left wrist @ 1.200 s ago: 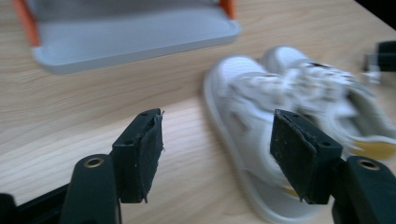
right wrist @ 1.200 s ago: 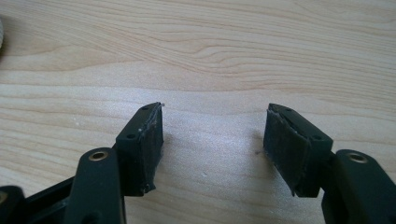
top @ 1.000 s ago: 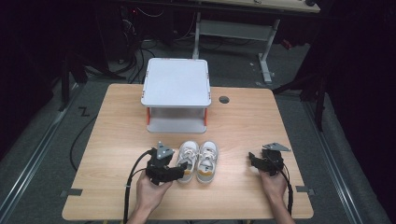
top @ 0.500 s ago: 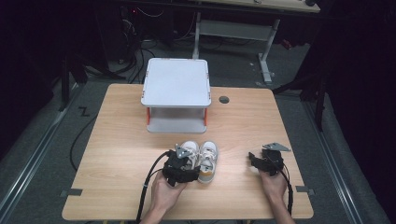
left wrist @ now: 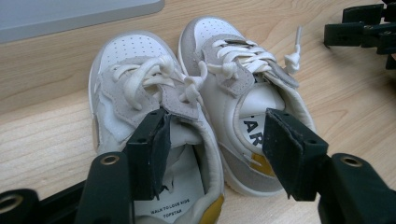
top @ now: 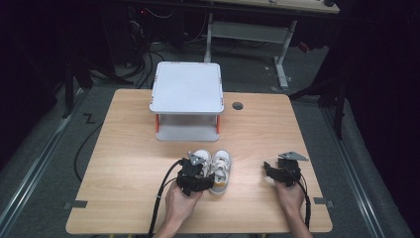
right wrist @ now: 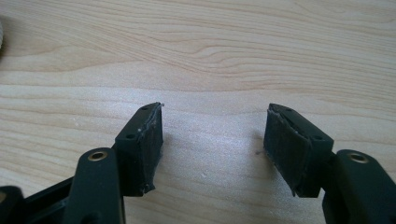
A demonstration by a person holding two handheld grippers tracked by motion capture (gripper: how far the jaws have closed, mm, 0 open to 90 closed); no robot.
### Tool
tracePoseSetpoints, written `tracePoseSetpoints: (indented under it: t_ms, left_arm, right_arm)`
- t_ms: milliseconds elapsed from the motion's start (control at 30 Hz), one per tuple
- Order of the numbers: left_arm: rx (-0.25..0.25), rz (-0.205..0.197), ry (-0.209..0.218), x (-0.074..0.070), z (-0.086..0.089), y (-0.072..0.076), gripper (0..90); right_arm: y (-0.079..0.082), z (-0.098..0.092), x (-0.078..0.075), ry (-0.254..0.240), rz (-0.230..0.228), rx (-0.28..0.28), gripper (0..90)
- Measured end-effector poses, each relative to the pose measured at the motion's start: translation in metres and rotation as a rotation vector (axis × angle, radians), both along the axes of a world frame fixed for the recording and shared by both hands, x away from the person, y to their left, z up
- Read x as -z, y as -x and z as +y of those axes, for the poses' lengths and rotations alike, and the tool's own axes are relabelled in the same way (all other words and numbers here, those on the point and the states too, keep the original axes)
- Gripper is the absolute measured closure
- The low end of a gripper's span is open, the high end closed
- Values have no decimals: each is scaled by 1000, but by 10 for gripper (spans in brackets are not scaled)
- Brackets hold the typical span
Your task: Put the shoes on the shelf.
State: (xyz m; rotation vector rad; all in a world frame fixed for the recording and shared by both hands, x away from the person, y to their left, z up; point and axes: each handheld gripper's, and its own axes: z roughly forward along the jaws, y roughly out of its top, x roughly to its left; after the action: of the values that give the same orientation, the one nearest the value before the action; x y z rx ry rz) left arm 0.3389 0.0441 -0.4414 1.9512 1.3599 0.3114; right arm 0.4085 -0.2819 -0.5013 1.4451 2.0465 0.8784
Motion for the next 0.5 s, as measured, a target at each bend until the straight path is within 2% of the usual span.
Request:
tracePoseSetpoints:
  t_ms: [100, 200, 333, 367, 433, 500]
  left_arm:
    - [-2, 11, 5, 1, -2, -3, 418]
    - [-9, 5, 2, 1, -5, -4, 418]
    - [-13, -1, -22, 3, -7, -7, 464]
    - [-6, 10, -46, 6, -9, -9, 481]
    - [-6, 6, -59, 8, -11, -10, 505]
    - [-9, -11, -90, 10, -16, -10, 525]
  right_arm:
    - [0, 0, 0, 0, 0, 0, 373]
    - [0, 0, 0, 0, 0, 0, 373]
    - [0, 0, 0, 0, 0, 1, 373]
    - [0, 0, 0, 0, 0, 1, 373]
    - [0, 0, 0, 0, 0, 1, 373]
    - [0, 0, 0, 0, 0, 1, 373]
